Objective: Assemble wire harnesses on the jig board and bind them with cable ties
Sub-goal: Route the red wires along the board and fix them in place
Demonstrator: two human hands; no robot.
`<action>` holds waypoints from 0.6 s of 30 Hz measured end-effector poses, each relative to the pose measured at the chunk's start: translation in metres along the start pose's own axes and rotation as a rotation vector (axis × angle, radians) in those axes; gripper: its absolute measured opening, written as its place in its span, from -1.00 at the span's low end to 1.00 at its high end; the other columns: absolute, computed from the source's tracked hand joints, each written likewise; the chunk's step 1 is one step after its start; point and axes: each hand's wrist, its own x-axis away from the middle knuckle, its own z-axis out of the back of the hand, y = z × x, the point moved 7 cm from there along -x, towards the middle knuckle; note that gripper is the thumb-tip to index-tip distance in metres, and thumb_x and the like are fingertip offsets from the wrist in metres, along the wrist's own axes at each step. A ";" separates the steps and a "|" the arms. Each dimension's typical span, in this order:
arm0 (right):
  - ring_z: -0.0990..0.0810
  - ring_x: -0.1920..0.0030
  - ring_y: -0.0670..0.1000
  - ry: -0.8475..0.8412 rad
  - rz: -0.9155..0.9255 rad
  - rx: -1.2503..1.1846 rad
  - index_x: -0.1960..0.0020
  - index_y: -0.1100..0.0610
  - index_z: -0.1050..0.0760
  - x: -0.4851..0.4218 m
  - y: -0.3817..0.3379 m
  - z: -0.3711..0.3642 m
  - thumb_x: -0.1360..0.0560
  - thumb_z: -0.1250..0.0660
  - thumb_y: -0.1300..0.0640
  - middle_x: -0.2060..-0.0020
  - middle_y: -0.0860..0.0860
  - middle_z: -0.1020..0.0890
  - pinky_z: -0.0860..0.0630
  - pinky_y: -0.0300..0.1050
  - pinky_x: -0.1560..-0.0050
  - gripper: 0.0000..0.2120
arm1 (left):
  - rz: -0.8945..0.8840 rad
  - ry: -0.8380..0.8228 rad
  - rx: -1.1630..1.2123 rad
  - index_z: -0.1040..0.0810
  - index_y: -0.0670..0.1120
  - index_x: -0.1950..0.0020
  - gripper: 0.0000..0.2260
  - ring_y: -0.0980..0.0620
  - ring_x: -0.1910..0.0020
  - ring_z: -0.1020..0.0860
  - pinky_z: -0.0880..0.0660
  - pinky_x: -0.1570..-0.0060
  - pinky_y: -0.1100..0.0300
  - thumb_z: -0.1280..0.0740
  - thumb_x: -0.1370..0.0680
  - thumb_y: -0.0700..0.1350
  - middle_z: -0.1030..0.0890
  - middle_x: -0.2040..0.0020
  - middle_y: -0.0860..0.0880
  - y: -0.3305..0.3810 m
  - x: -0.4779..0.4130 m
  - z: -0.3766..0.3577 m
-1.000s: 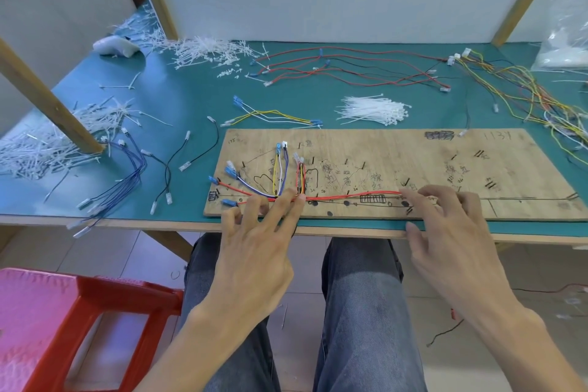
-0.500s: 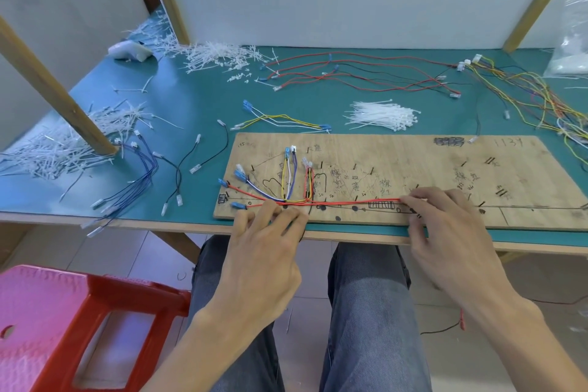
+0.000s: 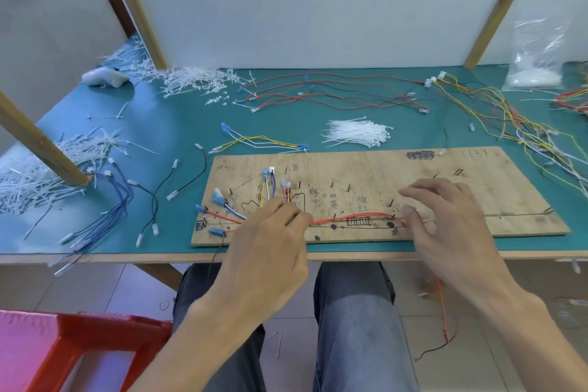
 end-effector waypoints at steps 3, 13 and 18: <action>-0.51 -0.14 0.06 0.086 -0.042 -0.060 -0.17 0.07 -0.69 -0.022 0.011 0.021 -0.59 -0.42 0.19 -0.06 -0.06 -0.61 -0.35 -0.15 -0.23 -0.82 | -0.063 -0.016 0.018 -0.66 -0.03 -0.13 -0.77 0.03 -0.07 -0.57 -0.61 0.08 0.08 -0.24 -0.59 -0.12 -0.63 -0.05 0.07 0.021 -0.039 -0.001; -0.62 0.15 -0.15 0.067 -0.316 -0.179 -0.02 0.03 -0.70 -0.114 0.104 0.039 -0.57 -0.42 0.17 0.18 -0.15 -0.69 -0.44 -0.20 -0.01 -0.89 | -0.127 -0.473 -0.077 -0.53 -0.07 -0.06 -0.89 -0.21 -0.05 -0.58 -0.43 0.13 0.04 -0.24 -0.59 -0.13 -0.57 -0.07 -0.13 0.071 -0.185 -0.109; -0.67 0.05 -0.01 0.067 -0.416 -0.156 -0.03 0.07 -0.73 -0.171 0.159 0.036 -0.56 -0.40 0.19 0.15 -0.04 -0.71 -0.53 -0.13 -0.09 -0.86 | -0.144 -0.618 0.012 -0.47 -0.04 0.06 -0.92 -0.17 -0.06 -0.57 -0.59 -0.05 -0.08 -0.25 -0.51 -0.21 -0.59 -0.03 -0.07 0.064 -0.200 -0.137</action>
